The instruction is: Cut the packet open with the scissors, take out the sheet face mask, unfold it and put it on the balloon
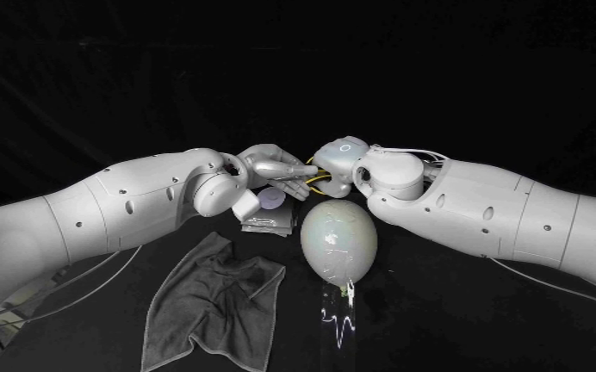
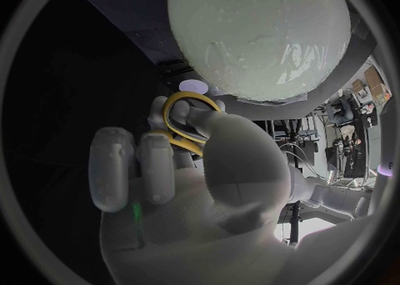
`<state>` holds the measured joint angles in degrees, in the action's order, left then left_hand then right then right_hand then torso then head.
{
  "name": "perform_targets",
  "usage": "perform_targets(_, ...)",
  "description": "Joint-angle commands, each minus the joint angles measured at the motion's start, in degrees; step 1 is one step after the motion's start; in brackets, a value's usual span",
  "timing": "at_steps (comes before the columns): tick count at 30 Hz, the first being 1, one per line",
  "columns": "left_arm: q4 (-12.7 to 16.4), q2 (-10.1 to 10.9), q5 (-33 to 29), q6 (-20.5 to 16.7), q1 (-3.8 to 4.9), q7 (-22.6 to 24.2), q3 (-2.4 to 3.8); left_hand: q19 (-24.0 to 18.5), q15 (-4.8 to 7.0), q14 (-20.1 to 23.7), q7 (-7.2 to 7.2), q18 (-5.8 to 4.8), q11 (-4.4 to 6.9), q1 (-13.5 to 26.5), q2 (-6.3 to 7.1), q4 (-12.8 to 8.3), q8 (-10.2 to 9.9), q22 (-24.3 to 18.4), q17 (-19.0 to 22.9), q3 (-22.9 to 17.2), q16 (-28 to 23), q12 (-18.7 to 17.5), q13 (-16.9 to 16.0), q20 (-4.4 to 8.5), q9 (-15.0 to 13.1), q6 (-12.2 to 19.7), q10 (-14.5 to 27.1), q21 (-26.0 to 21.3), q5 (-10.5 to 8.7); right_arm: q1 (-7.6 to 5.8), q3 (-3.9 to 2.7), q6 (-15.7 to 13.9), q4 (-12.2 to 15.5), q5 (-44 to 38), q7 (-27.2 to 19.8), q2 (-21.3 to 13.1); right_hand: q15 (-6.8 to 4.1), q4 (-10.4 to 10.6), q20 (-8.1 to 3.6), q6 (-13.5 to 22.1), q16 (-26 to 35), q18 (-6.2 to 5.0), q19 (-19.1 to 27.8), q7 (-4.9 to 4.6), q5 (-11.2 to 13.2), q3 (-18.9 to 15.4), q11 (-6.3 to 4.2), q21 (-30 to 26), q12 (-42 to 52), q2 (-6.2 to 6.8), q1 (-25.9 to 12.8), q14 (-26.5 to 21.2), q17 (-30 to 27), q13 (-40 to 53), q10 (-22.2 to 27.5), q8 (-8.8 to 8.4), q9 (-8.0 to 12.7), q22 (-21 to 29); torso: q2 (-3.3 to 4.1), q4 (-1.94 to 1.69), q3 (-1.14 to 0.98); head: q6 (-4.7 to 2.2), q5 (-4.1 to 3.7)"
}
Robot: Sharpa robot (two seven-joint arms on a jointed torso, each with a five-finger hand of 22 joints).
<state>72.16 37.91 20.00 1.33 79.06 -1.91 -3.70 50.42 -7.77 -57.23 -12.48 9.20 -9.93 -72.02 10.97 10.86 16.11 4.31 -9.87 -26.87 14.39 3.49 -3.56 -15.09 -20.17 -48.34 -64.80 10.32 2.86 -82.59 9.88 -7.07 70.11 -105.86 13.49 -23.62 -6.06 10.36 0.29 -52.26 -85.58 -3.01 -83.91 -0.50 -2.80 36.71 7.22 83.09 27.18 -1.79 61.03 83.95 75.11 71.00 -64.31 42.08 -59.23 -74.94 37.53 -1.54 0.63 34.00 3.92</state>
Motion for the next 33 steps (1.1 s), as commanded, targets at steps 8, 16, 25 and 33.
perform_targets(8, -2.1, -0.6, -4.4, -3.7, 0.42, 1.9, 0.32, -3.9, -1.96, 6.0, -2.55, 1.0, -1.89, 4.9, -4.95, 5.7, -2.2, -0.4, 0.8, 25.0, -2.9, 0.8, -0.2, -1.5, 1.4, 2.0, 5.2, -3.4, -0.18, 0.23, 0.1, -3.7, 1.9, -4.2, 2.1, -1.8, -0.5, 4.2, 0.36, 0.4, -0.4, 1.04, -0.6, 0.18, 0.0, 5.3, -10.85, 0.6, 52.1, 0.29, 0.1, 3.7, 2.0, 5.7, -22.8, 0.29, -1.0, -8.7, 0.1, 0.03, -0.07, -0.03, 0.06)
perform_targets(16, -6.6, -0.2, -12.0, -5.9, 0.43, 3.7, 0.32, -4.3, -2.19, 6.9, -2.73, 0.87, -1.87, 9.3, -4.49, 6.3, -2.4, -0.4, 1.0, 30.2, -3.3, 0.9, -0.2, -1.53, 1.5, 2.0, 5.4, -3.8, -0.03, 0.12, 0.09, -5.1, 2.5, -4.7, 1.5, -3.5, -0.51, 4.1, 0.49, 0.3, -0.3, 1.01, -0.5, 0.22, 0.0, 5.5, -10.87, 0.5, 51.8, 0.57, 0.1, 3.7, 1.7, 5.4, -22.7, 0.29, -1.3, -8.6, 0.08, 0.06, 0.03, -0.03, -0.12)
perform_targets(25, -9.2, 1.5, -14.4, -7.1, 0.39, 7.9, 0.22, -2.8, -1.4, 4.8, -1.71, 1.23, -0.94, 3.9, -6.19, 5.9, -1.5, -0.2, 0.4, 28.7, -2.0, 1.6, -0.3, -1.4, 1.2, 0.1, 4.7, -3.1, -0.03, -0.08, -0.08, -12.7, 5.2, 0.1, -0.7, -8.1, -0.5, 4.0, 0.65, 0.4, -0.2, 0.98, -0.4, 0.24, 0.0, 5.7, -10.87, 0.3, 51.3, 0.91, 0.3, 3.6, 1.3, 4.8, -22.6, 0.14, -1.6, -8.5, 0.05, -0.16, -0.03, -0.04, -0.88)
perform_targets(33, -6.9, 4.4, -12.0, -8.5, -0.92, 18.9, -0.37, 3.0, 0.98, -0.4, 0.89, 1.58, 1.35, -16.3, -8.19, -1.0, -0.4, 0.8, -1.0, 22.7, 0.8, 2.8, -0.3, 0.3, 1.2, -3.1, 1.2, 0.0, 0.0, -0.97, -1.08, -24.9, 11.4, 35.6, -8.2, -16.8, -0.29, 4.9, 0.45, 0.8, 0.2, 0.54, 0.7, -0.12, 0.0, 6.3, -10.62, -0.9, 50.5, 1.26, 0.5, 3.4, 0.5, 4.1, -22.2, -0.89, -1.8, -7.4, 0.2, -0.16, 0.11, 0.05, -1.07)
